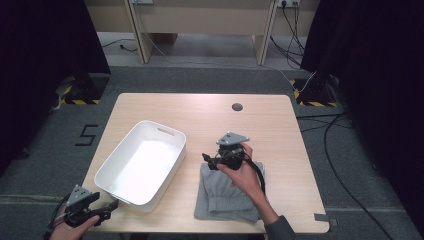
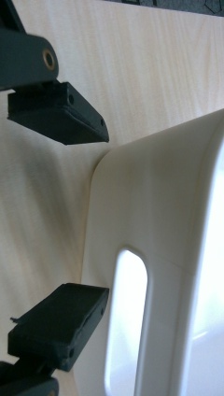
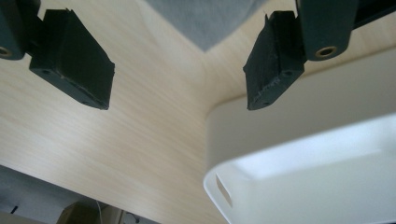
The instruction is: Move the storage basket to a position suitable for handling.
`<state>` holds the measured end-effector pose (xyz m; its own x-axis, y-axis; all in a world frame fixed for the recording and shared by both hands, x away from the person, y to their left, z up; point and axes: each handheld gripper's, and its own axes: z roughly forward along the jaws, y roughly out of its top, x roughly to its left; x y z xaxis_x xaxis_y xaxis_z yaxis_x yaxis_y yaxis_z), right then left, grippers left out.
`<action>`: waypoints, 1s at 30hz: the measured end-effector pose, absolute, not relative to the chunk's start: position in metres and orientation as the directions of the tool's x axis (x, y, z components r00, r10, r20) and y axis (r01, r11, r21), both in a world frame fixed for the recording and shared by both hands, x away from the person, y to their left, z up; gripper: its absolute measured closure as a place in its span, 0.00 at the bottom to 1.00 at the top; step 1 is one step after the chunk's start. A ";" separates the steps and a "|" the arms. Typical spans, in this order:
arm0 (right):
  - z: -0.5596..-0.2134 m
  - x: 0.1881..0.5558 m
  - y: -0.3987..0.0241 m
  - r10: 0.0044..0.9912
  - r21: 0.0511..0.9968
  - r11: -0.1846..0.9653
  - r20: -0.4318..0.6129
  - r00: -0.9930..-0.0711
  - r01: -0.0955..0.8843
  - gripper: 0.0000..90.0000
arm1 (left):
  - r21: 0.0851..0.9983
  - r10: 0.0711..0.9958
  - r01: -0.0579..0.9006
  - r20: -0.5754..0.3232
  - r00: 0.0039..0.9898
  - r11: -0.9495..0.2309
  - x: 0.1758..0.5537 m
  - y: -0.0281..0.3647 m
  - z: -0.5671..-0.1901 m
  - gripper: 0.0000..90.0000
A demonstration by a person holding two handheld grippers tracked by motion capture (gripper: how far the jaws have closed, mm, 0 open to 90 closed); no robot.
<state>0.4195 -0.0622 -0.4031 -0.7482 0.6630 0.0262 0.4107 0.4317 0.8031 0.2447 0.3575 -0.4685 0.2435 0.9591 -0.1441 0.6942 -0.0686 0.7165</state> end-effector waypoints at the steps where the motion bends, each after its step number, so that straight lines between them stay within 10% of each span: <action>1: -0.403 0.424 -0.056 0.665 0.806 0.422 0.036 -0.746 0.415 0.28 | 0.717 0.961 0.693 -0.139 0.241 -0.070 0.248 0.357 -0.468 0.23; 30: -0.421 0.520 -0.014 0.743 0.732 0.453 0.006 -0.669 0.509 0.31 | 0.726 0.952 0.658 -0.016 0.307 -0.199 0.332 0.308 -0.463 0.24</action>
<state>0.5200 -0.0142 -0.4212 -0.6694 0.7429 0.0056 0.5090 0.4532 0.7318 0.3325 0.3078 -0.4633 0.3066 0.9517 -0.0165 0.6579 -0.1994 0.7262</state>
